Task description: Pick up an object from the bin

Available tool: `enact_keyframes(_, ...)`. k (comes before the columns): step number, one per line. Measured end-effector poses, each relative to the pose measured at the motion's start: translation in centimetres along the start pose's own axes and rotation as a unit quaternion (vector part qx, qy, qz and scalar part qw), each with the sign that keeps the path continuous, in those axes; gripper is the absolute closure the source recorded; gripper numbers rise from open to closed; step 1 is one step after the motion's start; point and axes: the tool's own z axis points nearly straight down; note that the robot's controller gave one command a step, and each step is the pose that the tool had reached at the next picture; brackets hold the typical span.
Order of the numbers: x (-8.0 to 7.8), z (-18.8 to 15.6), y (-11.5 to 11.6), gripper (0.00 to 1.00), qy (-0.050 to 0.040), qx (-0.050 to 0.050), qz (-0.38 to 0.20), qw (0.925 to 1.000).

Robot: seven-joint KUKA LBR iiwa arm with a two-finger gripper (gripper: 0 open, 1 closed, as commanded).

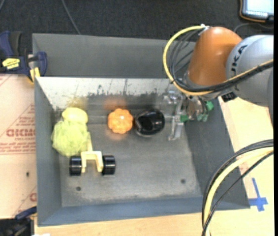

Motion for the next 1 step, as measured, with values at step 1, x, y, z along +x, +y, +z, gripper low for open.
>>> enact_keyframes(1, -0.16, -0.55, 0.01, 0.0, -0.004, 0.0, -0.001, 1.0)
